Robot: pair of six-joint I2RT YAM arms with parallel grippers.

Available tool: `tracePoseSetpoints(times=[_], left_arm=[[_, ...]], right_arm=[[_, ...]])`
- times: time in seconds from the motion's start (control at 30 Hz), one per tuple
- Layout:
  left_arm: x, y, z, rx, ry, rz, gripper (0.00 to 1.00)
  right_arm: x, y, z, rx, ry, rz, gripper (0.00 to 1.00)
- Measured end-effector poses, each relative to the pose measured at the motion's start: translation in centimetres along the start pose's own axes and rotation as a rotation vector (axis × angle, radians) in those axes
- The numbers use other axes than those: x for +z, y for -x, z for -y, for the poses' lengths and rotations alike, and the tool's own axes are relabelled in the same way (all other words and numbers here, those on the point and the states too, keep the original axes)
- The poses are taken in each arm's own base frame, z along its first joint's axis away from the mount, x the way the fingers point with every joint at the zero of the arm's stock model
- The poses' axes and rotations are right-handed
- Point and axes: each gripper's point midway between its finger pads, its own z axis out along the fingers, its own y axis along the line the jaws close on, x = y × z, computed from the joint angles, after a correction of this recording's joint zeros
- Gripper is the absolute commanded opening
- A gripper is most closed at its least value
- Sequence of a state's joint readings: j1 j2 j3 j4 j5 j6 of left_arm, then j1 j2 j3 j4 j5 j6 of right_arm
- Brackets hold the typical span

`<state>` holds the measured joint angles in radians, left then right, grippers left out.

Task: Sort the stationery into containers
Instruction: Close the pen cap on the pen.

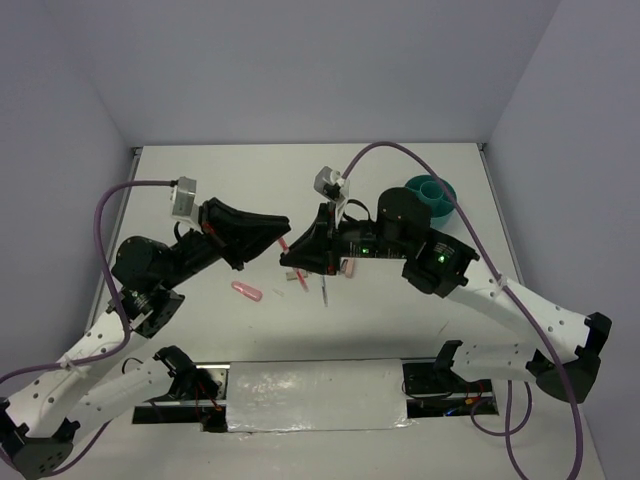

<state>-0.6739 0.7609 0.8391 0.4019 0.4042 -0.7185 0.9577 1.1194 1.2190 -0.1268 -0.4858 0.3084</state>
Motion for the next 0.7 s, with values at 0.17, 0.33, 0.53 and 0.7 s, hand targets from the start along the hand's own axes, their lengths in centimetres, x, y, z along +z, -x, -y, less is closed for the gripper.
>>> tracePoseSetpoints(times=[0.17,0.33,0.53,0.7], left_arm=[[0.1,0.6,-0.4,0.013,0.007,0.056,0.0],[0.2,0.4,-1.1,0.001,0.021,0.085,0.0],[0.5,0.5,-1.7,0.002,0.036,0.123,0.0],[0.4,0.4,-2.3,-0.002,0.063,0.141,0.0]], right_arm=[[0.1,0.7,0.4,0.014,-0.007,-0.062,0.0],[0.3,0.4,1.1,0.032,-0.02,-0.118,0.0],[0.5,0.7,1.6,0.041,-0.041,-0.172,0.0],[0.6,1.5,1.6,0.035,-0.046,-0.193,0.0]])
